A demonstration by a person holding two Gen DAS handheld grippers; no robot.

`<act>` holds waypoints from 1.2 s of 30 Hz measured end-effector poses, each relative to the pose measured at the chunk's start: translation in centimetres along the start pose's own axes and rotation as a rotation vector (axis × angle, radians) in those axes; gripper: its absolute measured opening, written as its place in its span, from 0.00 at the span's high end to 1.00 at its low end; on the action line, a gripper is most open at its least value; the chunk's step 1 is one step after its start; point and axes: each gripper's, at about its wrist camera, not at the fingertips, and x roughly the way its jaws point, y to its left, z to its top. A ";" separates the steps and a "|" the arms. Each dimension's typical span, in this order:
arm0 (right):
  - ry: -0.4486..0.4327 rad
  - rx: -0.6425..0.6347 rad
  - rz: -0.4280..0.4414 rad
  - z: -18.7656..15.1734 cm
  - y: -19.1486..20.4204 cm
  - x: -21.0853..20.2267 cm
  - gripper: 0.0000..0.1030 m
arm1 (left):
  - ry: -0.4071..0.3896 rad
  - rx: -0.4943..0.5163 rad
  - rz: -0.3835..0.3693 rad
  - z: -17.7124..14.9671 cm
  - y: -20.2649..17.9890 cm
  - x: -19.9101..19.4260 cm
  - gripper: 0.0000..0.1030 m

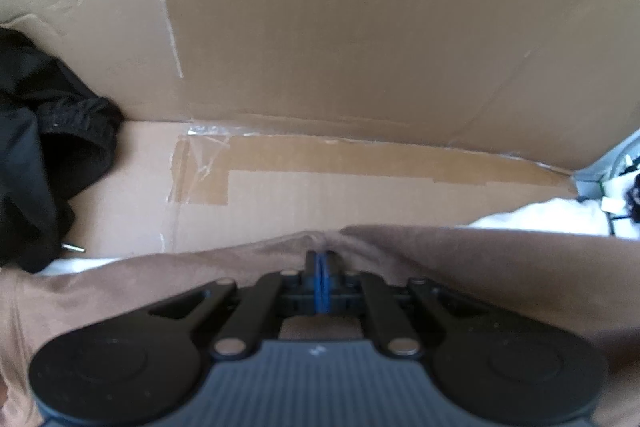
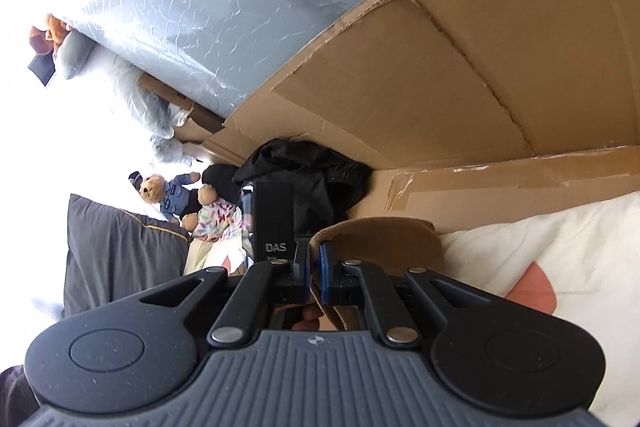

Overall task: Fold clothes
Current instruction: 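Lift the side edge up with the right gripper while the left gripper opens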

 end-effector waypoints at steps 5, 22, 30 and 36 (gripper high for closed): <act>0.016 -0.033 -0.002 -0.3 1.5 0.6 0.95 | -0.001 -0.017 -0.089 -2.3 0.5 -2.2 0.94; 0.055 -0.117 -0.079 -1.8 5.2 2.8 0.95 | -0.024 0.119 -0.134 -12.8 -2.0 -7.1 0.82; 0.068 -0.144 -0.091 -2.3 6.1 2.8 0.95 | -0.056 0.125 -0.172 -14.6 -1.5 -8.3 0.64; 0.083 -0.159 -0.089 -2.5 6.4 2.8 0.95 | -0.103 0.127 -0.289 -15.9 -0.7 -9.1 0.37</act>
